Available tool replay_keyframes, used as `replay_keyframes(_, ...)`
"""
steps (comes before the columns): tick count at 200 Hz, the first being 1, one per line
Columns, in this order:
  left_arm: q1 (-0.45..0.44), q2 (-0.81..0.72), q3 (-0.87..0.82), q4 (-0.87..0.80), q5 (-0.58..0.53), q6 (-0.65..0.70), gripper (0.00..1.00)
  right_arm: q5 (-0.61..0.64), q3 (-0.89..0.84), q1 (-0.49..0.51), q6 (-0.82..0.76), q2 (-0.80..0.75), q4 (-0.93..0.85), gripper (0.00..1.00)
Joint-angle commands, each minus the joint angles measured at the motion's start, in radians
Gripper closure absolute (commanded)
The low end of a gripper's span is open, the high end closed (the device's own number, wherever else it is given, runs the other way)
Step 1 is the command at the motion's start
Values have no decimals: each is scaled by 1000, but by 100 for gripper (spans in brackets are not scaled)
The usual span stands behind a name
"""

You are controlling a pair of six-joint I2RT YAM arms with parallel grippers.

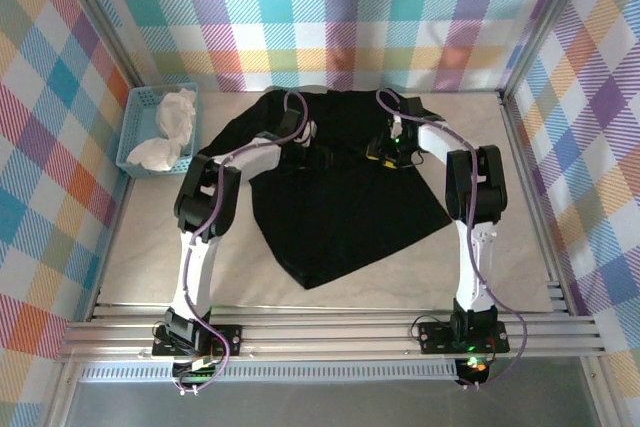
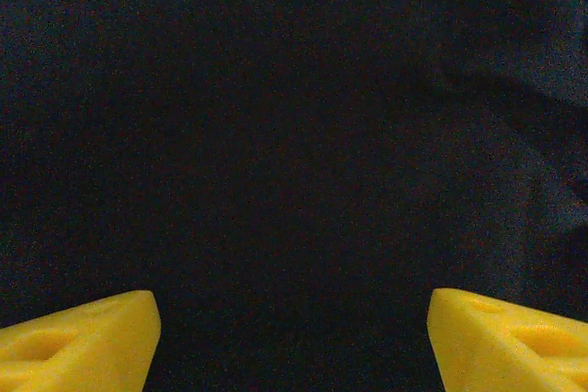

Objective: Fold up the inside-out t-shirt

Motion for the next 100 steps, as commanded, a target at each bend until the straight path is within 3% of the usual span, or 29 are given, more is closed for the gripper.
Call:
replay_keyframes(1, 18, -5, 83, -117, 33, 47, 22, -49, 38, -16, -19, -7, -49, 48)
replay_keyframes(28, -36, -227, -163, 43, 54, 48, 20, -70, -150, -20, -32, -194, 40, 46)
replay_keyframes(57, -206, -451, -478, 251, 68, 80, 21, -59, -408, -20, -26, -415, 113, 43)
replay_keyframes(100, -506, -444, -509, 71, -38, 374, 28, 23, -584, -55, -52, -613, 68, 42)
